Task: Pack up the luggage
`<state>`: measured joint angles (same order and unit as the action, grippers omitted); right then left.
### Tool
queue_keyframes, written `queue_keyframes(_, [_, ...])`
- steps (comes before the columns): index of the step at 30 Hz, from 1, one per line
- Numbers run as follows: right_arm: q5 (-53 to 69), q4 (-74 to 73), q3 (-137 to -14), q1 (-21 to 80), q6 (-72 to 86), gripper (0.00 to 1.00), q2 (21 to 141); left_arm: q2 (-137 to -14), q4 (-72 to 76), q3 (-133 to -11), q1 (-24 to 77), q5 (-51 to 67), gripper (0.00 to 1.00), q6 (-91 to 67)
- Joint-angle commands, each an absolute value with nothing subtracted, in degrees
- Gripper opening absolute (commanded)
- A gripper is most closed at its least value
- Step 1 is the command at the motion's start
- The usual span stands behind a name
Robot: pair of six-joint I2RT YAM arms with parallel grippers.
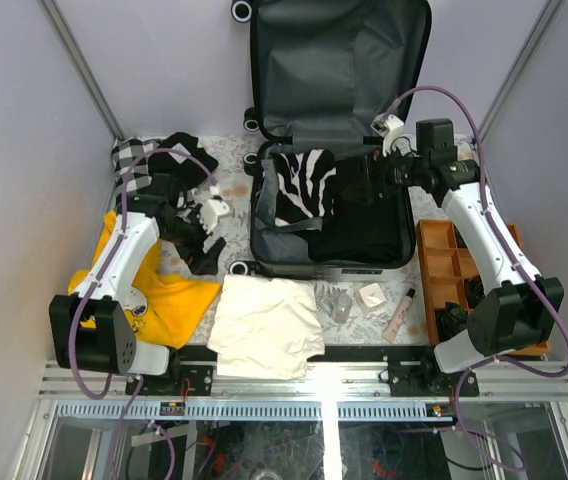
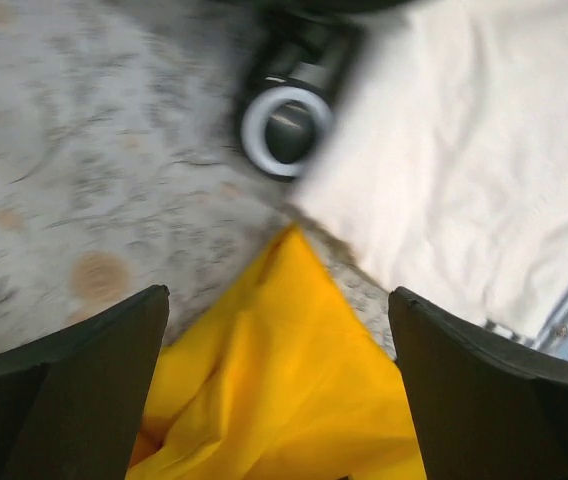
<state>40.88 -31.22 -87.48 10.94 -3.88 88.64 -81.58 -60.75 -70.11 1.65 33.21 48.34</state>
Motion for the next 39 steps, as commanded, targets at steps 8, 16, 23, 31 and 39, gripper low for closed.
queue_keyframes(8, [42.9, -31.5, -77.9, 9.5, -4.2, 0.9, 78.9, -63.6, -40.9, -48.9, 20.2, 29.4, 0.79, 61.4])
queue_keyframes(16, [43.9, -31.3, -77.8, 7.3, -3.1, 0.9, 79.5, -68.6, -29.2, -45.5, 23.7, 28.5, 0.65, 64.9])
queue_keyframes(23, [43.7, -30.6, -76.2, 6.6, -2.9, 0.9, 79.4, -73.4, -26.3, -45.0, 25.8, 29.1, 0.54, 65.9])
queue_keyframes(31, [43.7, -30.6, -76.0, 6.3, -2.8, 0.89, 79.8, -75.3, -22.2, -40.7, 26.8, 27.1, 0.42, 67.7])
queue_keyframes(39, [43.8, -30.4, -76.0, 6.3, -2.5, 0.89, 80.0, -74.8, -22.9, -39.0, 27.1, 26.1, 0.25, 67.5])
